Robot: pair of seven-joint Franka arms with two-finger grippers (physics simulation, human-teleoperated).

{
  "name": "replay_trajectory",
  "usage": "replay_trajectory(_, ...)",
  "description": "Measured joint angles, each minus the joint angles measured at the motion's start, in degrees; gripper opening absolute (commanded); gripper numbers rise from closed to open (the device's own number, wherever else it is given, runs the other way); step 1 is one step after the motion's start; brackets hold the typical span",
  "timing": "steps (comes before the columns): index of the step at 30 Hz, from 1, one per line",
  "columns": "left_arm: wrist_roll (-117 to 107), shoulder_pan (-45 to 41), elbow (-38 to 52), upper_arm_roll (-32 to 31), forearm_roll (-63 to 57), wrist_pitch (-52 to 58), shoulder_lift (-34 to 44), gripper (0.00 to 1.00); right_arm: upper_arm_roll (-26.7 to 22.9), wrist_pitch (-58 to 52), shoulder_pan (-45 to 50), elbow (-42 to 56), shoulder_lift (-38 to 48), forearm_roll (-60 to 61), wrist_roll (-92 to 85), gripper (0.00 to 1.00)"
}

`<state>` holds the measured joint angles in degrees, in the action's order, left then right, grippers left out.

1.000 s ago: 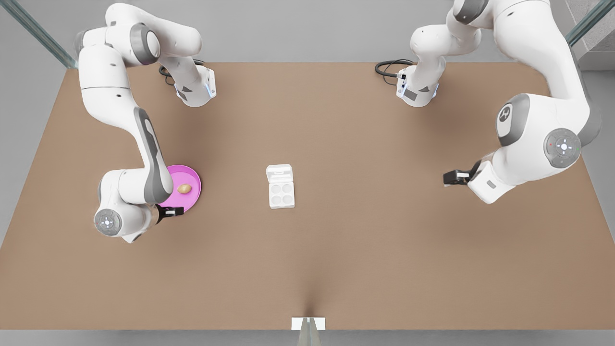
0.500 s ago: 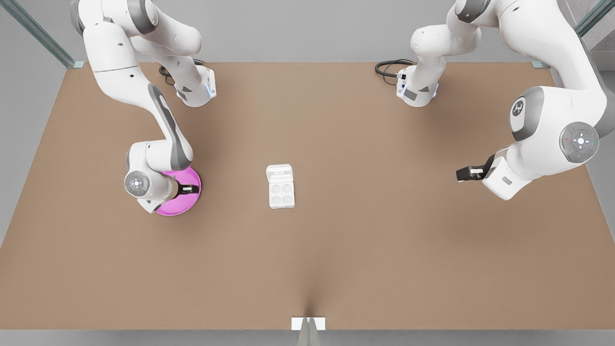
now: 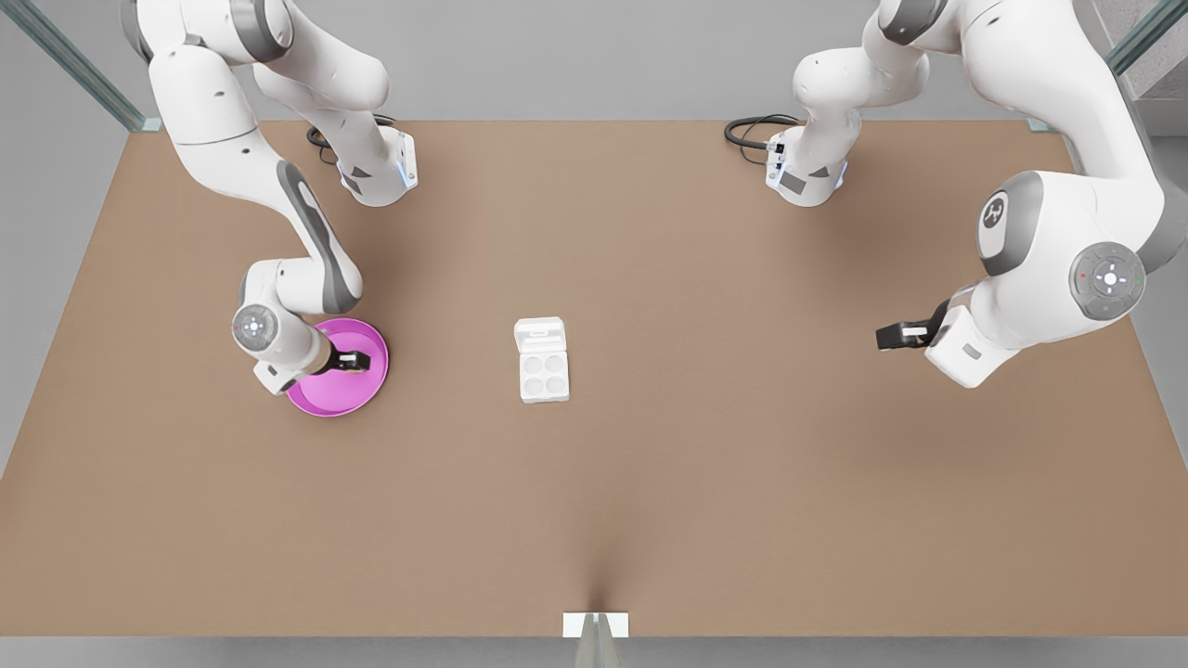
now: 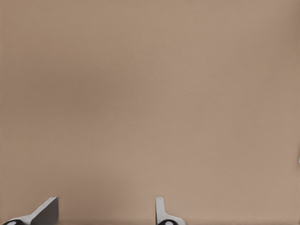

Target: Pack egg into the box and close the box lid

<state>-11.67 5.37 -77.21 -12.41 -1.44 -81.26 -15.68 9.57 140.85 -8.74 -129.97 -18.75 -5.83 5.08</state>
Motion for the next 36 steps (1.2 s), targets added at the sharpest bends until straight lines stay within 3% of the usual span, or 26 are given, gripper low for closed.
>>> replay_trajectory(14,-0.41,-0.44,0.13,-0.19,-0.1,-0.56,0.56,1.0,1.32,6.8,0.15,-3.42,-1.07,0.77,0.33,1.0)
replay_trajectory(16,-0.44,-0.38,0.14,-0.17,-1.19,-0.72,0.38,1.0,1.32,7.31,0.01,-3.52,-1.52,0.72,0.34,0.88)
replay_trajectory(21,-0.58,-0.81,-0.05,-0.2,-2.36,-1.45,0.24,1.0,1.32,8.38,-0.11,-3.55,-2.52,0.69,0.37,0.86)
replay_trajectory(22,-0.63,-0.87,-0.08,-0.24,-2.44,-1.55,0.29,1.0,1.32,8.55,-0.11,-3.55,-2.63,0.72,0.35,0.76)
replay_trajectory(27,-1.08,-1.66,-0.1,-0.42,-2.61,-1.83,0.3,1.0,1.32,9.16,-0.09,-3.55,-2.65,0.74,0.35,0.68)
replay_trajectory(29,-1.3,-1.7,-0.07,-0.47,-2.67,-1.94,0.22,1.0,1.32,9.33,-0.08,-3.55,-2.64,0.79,0.31,0.59)
replay_trajectory(36,-1.92,-1.69,-0.07,-0.49,-2.73,-2.05,0.23,1.0,1.34,9.97,-0.16,-4.06,-1.98,1.22,-0.33,0.53)
